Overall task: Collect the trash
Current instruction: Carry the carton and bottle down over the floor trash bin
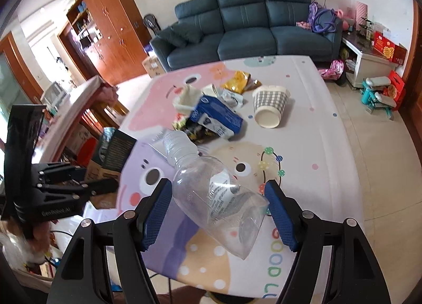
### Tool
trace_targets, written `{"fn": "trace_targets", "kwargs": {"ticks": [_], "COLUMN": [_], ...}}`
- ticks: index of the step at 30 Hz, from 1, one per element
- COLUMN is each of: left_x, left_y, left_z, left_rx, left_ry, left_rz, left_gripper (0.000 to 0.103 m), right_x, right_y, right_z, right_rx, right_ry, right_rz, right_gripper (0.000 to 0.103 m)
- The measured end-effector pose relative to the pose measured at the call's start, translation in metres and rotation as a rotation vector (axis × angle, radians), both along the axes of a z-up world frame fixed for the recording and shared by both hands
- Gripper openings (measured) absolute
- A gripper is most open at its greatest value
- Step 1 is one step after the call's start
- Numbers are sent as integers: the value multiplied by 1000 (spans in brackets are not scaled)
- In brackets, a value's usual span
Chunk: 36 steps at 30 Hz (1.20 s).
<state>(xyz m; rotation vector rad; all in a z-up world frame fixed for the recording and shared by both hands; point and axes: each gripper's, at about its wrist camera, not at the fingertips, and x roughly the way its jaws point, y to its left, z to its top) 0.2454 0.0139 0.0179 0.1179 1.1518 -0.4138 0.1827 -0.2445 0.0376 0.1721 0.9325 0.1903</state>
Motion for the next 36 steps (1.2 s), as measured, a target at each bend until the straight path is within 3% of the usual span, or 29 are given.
{"fn": "trace_targets", "kwargs": {"ticks": [13, 21, 29, 36], "left_x": [-71, -135, -218, -270], "left_y": [-33, -49, -60, -65], "left_z": [55, 79, 70, 40], "left_rx": [-42, -68, -68, 4], "left_ry": [-104, -157, -147, -71], "left_rz": [-49, -37, 27, 39], "left_gripper": [35, 35, 35, 35], "right_x": [-86, -159, -232, -267], "right_y": [4, -5, -7, -9], "right_z": [54, 79, 64, 32], "right_rx": [40, 54, 69, 110], "right_ry": [-94, -155, -123, -46], "right_rz": [-47, -33, 33, 33], "right_gripper": [73, 73, 73, 73]}}
